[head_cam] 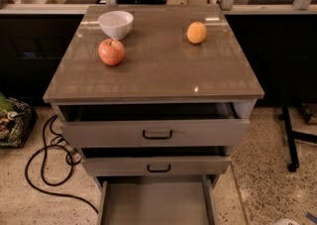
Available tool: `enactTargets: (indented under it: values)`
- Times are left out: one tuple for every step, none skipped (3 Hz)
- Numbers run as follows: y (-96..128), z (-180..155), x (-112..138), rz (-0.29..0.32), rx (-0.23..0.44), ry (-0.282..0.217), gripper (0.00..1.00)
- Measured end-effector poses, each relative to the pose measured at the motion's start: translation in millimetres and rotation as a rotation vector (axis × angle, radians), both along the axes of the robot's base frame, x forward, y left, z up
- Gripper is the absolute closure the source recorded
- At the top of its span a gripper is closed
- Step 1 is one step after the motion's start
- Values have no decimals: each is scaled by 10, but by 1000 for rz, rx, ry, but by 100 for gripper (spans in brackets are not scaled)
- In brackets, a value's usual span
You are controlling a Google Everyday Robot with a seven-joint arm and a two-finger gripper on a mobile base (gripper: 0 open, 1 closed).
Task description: Close bottom drawer
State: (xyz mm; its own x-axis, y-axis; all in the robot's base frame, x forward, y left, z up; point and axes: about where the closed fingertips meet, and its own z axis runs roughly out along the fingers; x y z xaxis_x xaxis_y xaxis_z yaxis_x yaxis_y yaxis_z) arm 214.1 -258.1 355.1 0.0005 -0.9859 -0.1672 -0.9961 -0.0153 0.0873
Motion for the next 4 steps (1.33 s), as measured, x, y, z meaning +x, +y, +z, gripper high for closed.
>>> enactTargets:
  values:
    - [26, -110, 40, 18, -1, 0, 0]
    - [143, -312, 91, 76, 1, -1, 0]
    - [275, -471, 97, 121, -22, 3, 0]
    - [446, -713, 41, 117, -22, -7, 0]
